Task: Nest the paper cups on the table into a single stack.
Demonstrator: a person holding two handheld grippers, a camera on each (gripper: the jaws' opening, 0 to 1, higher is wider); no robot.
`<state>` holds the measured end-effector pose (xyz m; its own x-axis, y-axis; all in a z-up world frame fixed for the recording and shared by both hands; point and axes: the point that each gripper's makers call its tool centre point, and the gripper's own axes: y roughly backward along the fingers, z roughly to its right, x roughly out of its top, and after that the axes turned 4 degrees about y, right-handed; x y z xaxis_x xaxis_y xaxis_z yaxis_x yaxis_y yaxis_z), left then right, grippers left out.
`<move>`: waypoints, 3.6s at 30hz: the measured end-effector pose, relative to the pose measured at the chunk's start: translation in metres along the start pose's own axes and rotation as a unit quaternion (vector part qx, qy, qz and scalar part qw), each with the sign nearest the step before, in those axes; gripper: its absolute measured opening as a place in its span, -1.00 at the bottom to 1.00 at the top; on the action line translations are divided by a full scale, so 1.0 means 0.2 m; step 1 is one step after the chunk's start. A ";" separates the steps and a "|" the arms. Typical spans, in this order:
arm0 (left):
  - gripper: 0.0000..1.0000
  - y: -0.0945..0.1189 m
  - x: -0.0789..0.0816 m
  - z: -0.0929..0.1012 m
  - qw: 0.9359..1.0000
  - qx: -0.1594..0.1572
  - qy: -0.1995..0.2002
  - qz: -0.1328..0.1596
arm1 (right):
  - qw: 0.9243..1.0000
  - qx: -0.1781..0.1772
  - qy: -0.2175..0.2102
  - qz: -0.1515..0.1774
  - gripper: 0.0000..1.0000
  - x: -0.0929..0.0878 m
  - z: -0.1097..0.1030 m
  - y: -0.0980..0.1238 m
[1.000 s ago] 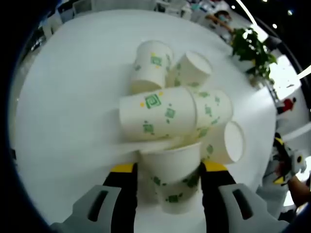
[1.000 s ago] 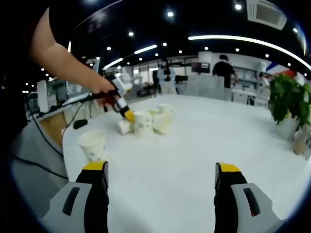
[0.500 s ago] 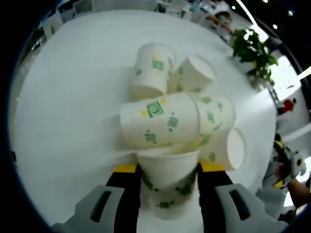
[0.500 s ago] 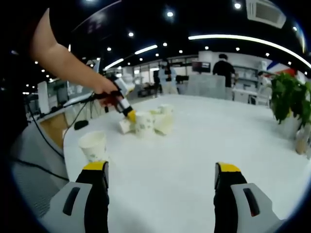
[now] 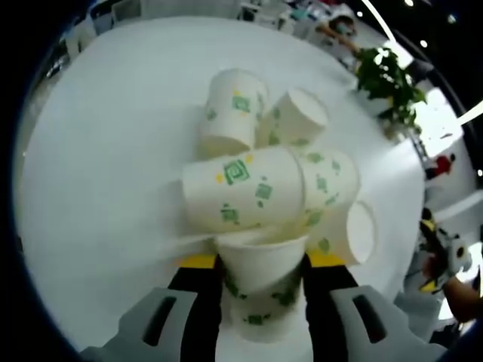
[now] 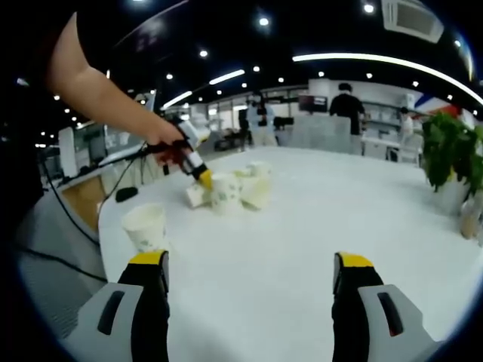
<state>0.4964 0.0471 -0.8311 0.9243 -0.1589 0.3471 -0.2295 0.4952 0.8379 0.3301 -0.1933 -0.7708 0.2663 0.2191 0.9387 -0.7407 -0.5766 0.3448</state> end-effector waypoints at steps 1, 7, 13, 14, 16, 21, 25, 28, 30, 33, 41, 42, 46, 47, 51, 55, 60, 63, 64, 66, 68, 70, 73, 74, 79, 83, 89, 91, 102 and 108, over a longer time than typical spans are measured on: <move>-0.19 0.00 0.00 0.00 1.000 0.000 0.000 0.003 | 1.000 0.000 0.001 0.000 0.76 0.00 0.00 0.00; -0.22 0.02 0.00 0.00 1.000 0.003 -0.023 0.009 | 1.000 0.001 0.002 0.001 0.75 0.01 0.00 0.00; -0.23 0.04 0.00 0.01 1.000 -0.001 -0.019 0.012 | 1.000 0.002 0.004 0.001 0.75 0.01 -0.01 0.00; -0.24 0.05 0.01 0.01 1.000 -0.001 -0.020 0.015 | 1.000 0.002 0.005 0.001 0.75 0.01 -0.01 0.00; -0.24 0.07 0.02 0.03 0.999 -0.002 -0.025 0.020 | 1.000 0.003 0.005 0.002 0.75 0.02 -0.01 0.00; -0.24 0.11 0.08 0.03 0.995 0.004 -0.074 0.065 | 1.000 0.002 0.005 0.004 0.76 0.02 -0.01 0.00; -0.24 0.14 0.05 0.05 0.995 0.005 -0.069 0.069 | 1.000 0.004 0.006 0.005 0.76 0.03 -0.03 0.00; -0.25 0.17 0.05 0.06 0.994 0.001 -0.072 0.078 | 1.000 0.005 0.007 0.005 0.76 0.03 -0.04 0.00; -0.25 0.19 0.06 0.08 0.993 -0.006 -0.073 0.090 | 1.000 0.006 0.007 0.006 0.76 0.04 -0.04 0.00; -0.25 0.22 0.06 0.09 0.992 -0.007 -0.075 0.100 | 1.000 0.006 0.009 0.007 0.76 0.04 -0.04 0.00; -0.24 0.39 0.24 0.15 0.972 -0.008 -0.120 0.203 | 1.000 0.005 0.015 0.010 0.77 0.07 -0.05 0.00; -0.24 0.41 0.25 0.15 0.969 0.000 -0.130 0.211 | 1.000 0.006 0.016 0.010 0.77 0.07 -0.05 0.00; -0.24 0.48 0.32 0.22 0.951 -0.009 -0.159 0.265 | 1.000 0.006 0.017 0.011 0.77 0.09 -0.06 0.00; -0.24 0.51 0.35 0.22 0.945 -0.002 -0.166 0.282 | 1.000 0.006 0.018 0.011 0.77 0.09 -0.06 0.00; -0.23 0.62 0.45 0.19 0.916 0.028 -0.177 0.359 | 1.000 0.008 0.021 0.013 0.77 0.11 -0.08 0.00; -0.23 0.68 0.47 0.19 0.903 0.030 -0.176 0.392 | 1.000 0.008 0.024 0.014 0.78 0.11 -0.09 0.00; -0.25 0.75 0.48 0.23 0.890 0.009 -0.172 0.422 | 0.999 0.004 0.024 0.021 0.77 0.14 -0.08 0.00; -0.25 0.77 0.49 0.24 0.888 0.005 -0.175 0.426 | 1.000 0.004 0.009 0.027 0.82 0.16 -0.07 0.01; -0.25 0.77 0.49 0.25 0.887 0.001 -0.175 0.428 | 0.999 0.005 0.005 0.033 0.84 0.17 -0.07 0.01; -0.25 0.79 0.48 0.27 0.885 -0.001 -0.179 0.430 | 0.999 0.012 -0.003 0.042 0.90 0.19 -0.08 0.01; -0.24 0.79 0.48 0.26 0.885 -0.002 -0.180 0.430 | 0.998 0.017 -0.006 0.054 0.97 0.22 -0.09 0.01; -0.24 0.80 0.47 0.26 0.883 -0.005 -0.178 0.434 | 0.998 0.026 -0.004 0.055 1.00 0.22 -0.10 0.00; -0.25 0.82 0.47 0.26 0.880 -0.012 -0.176 0.441 | 0.998 0.030 0.003 0.052 1.00 0.22 -0.11 0.00; -0.25 0.83 0.47 0.26 0.880 -0.015 -0.174 0.442 | 0.998 0.029 0.003 0.053 1.00 0.23 -0.11 0.00; -0.25 0.84 0.47 0.27 0.878 -0.016 -0.177 0.445 | 0.998 0.025 0.005 0.057 1.00 0.25 -0.10 0.00; -0.26 0.84 0.47 0.28 0.875 -0.007 -0.186 0.447 | 0.998 0.020 0.008 0.056 1.00 0.25 -0.08 0.01; -0.25 0.83 0.43 0.34 0.870 -0.025 -0.197 0.451 | 0.998 0.014 0.015 0.059 1.00 0.25 -0.07 0.02; -0.23 0.83 0.42 0.35 0.870 -0.026 -0.198 0.451 | 0.998 0.013 0.022 0.058 1.00 0.25 -0.07 0.03; -0.25 0.87 0.36 0.47 0.859 -0.045 -0.211 0.464 | 0.998 0.008 0.024 0.054 1.00 0.22 -0.09 0.11; -0.27 0.87 0.31 0.55 0.855 -0.074 -0.210 0.468 | 0.998 0.006 0.025 0.057 1.00 0.22 -0.09 0.13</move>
<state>0.4807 0.0294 -0.6169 0.1585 0.0898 0.9833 -0.7395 0.6706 0.0580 0.3116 -0.1856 -0.7199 0.1492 0.1894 0.9705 -0.7576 -0.6089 0.2353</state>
